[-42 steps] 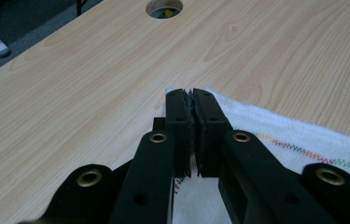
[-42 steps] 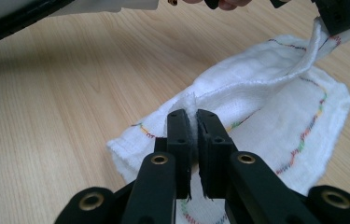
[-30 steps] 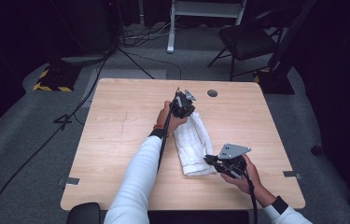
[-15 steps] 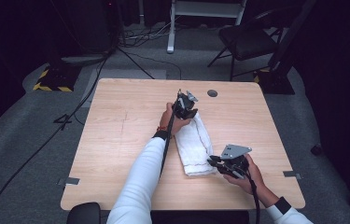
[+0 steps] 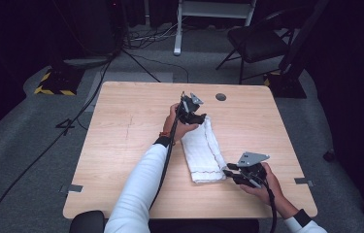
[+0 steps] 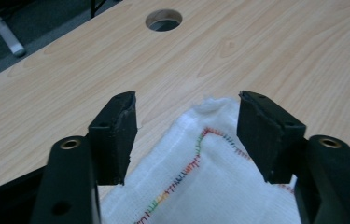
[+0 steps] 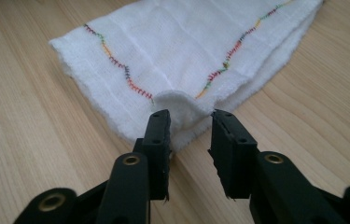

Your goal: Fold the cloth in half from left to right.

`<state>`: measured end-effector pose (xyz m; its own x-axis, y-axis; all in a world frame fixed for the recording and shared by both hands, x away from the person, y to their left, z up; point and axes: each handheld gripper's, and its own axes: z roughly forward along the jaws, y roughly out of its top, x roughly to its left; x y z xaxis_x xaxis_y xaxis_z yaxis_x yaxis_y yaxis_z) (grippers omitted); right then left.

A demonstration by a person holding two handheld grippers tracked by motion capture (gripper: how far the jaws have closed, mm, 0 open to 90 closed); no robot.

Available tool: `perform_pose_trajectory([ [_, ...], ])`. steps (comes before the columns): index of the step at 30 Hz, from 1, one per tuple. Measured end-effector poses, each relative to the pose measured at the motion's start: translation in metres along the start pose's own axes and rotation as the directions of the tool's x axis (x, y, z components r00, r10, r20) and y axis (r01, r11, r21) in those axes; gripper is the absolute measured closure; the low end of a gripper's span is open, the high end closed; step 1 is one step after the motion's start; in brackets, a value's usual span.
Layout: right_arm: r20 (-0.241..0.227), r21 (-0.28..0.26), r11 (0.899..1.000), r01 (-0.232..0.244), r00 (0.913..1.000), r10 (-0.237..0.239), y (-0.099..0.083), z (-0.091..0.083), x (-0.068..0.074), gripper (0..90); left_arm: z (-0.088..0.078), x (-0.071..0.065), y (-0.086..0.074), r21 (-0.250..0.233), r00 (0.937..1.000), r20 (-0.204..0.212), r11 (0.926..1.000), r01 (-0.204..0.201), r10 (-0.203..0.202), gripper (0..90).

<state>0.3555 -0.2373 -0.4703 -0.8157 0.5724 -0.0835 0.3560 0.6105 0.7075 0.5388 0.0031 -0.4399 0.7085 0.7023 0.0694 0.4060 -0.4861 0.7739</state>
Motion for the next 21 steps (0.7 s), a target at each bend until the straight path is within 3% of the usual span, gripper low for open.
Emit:
perform_pose_trajectory([
  [6,-0.006,0.000,0.999,-0.035,0.9994,0.035,-0.009,-0.007,-0.006,57.2,-0.026,-0.019,-0.010,-0.004,0.9952,0.069,0.9977,-0.068,0.068,29.2],
  [9,-0.014,0.007,1.000,-0.026,0.9996,0.026,-0.012,-0.010,-0.006,53.9,-0.038,-0.027,-0.019,-0.006,0.9916,0.093,0.9960,-0.089,0.089,27.6],
  [13,-0.011,0.011,1.000,-0.029,0.9995,0.029,-0.017,-0.016,-0.007,50.0,-0.052,-0.041,-0.035,-0.002,0.9838,0.144,0.9942,-0.108,0.107,26.4],
  [21,0.041,-0.070,0.995,-0.065,0.9968,0.068,-0.013,-0.025,-0.023,46.1,-0.076,-0.068,-0.075,0.043,0.9648,0.215,0.9855,-0.164,0.151,25.4],
])
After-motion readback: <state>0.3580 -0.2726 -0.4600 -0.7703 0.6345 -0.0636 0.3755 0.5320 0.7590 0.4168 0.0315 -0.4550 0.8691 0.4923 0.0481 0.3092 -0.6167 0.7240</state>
